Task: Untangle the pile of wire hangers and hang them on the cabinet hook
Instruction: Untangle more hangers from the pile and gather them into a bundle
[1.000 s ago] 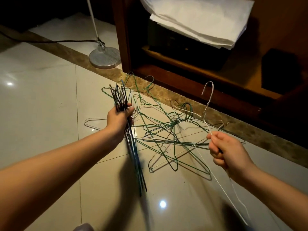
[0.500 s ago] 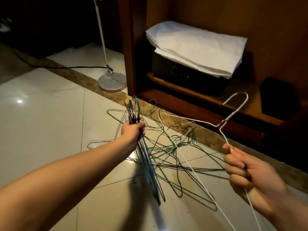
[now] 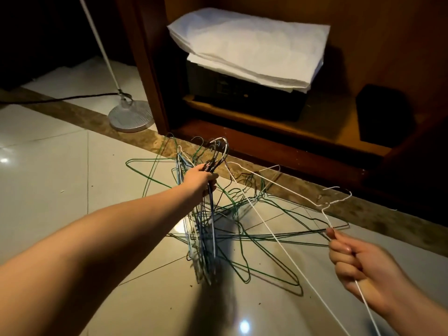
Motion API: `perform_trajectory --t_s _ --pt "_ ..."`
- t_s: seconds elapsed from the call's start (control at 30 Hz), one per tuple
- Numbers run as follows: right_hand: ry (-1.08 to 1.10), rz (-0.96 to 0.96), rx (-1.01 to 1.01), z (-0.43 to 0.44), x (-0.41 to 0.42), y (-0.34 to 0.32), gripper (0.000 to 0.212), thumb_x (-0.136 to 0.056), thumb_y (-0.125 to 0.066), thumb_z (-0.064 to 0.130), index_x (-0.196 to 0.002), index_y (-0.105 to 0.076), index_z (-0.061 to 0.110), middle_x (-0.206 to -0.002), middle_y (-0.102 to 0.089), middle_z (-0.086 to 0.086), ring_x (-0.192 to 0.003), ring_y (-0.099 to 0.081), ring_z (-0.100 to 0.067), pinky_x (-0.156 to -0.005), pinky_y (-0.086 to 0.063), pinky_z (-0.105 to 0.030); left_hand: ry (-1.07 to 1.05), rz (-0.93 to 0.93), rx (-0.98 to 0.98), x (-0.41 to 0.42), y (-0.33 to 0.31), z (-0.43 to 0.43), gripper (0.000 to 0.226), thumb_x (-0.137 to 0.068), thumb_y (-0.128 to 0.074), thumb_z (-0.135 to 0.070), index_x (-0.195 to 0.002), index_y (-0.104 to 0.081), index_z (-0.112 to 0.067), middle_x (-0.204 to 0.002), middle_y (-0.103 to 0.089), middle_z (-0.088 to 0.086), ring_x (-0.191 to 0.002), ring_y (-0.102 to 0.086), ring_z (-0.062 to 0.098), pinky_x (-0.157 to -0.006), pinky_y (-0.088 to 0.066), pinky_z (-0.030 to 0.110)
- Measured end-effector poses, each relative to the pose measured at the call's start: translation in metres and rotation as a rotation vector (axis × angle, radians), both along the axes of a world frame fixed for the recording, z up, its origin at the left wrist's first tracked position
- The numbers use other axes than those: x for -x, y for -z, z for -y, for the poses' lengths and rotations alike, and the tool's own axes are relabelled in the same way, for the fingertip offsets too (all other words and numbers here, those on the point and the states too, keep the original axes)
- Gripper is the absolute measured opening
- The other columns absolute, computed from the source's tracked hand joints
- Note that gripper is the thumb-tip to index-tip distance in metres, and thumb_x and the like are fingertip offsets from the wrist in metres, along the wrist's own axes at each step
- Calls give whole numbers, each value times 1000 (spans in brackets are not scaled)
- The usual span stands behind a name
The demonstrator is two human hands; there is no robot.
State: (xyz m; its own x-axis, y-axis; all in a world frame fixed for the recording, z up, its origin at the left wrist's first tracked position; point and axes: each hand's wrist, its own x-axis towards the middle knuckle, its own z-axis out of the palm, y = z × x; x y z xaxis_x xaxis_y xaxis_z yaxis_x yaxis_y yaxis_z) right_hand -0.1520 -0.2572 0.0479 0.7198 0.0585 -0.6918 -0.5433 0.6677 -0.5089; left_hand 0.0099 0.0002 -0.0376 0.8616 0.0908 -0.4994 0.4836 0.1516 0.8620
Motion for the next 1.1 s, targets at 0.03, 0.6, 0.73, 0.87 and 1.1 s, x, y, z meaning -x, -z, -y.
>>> perform_trajectory --t_s 0.03,0.6,0.73,0.87,1.1 --pt "12 6 7 4 1 1 56 -51 -84 10 -98 -52 13 -45 -30 4 -26 -23 -3 -24 -12 -12 8 6 35 -1 0 4 23 -84 -52 12 -81 -54 -10 -65 -46 7 -54 -44 14 -42 -42 19" --pt "-239 252 764 27 10 11 17 -94 -42 10 -92 -58 5 -57 -37 -2 -41 -30 -5 -35 -23 -15 0 26 102 6 10 21 19 -84 -55 8 -82 -52 -10 -68 -47 4 -59 -46 12 -49 -44 19" --pt "-226 364 924 24 17 -8 20 -93 -43 6 -92 -62 14 -56 -34 0 -41 -29 -1 -37 -22 -13 6 22 76 17 -5 10 19 -84 -55 7 -79 -51 -11 -65 -46 4 -56 -48 11 -52 -46 20" --pt "-158 488 1123 23 24 -32 20 -91 -50 18 -84 -66 25 -48 -46 7 -40 -37 -2 -39 -26 -8 31 59 107 34 -29 -15 17 -83 -56 6 -81 -52 -10 -59 -50 4 -56 -49 15 -47 -48 20" --pt "-116 625 1170 19 42 -80 44 -72 -53 71 -80 -68 30 -52 -50 9 -42 -41 0 -35 -27 -12 115 155 29 60 -79 -56 15 -87 -55 3 -86 -59 -11 -62 -62 1 -52 -55 9 -47 -49 19"
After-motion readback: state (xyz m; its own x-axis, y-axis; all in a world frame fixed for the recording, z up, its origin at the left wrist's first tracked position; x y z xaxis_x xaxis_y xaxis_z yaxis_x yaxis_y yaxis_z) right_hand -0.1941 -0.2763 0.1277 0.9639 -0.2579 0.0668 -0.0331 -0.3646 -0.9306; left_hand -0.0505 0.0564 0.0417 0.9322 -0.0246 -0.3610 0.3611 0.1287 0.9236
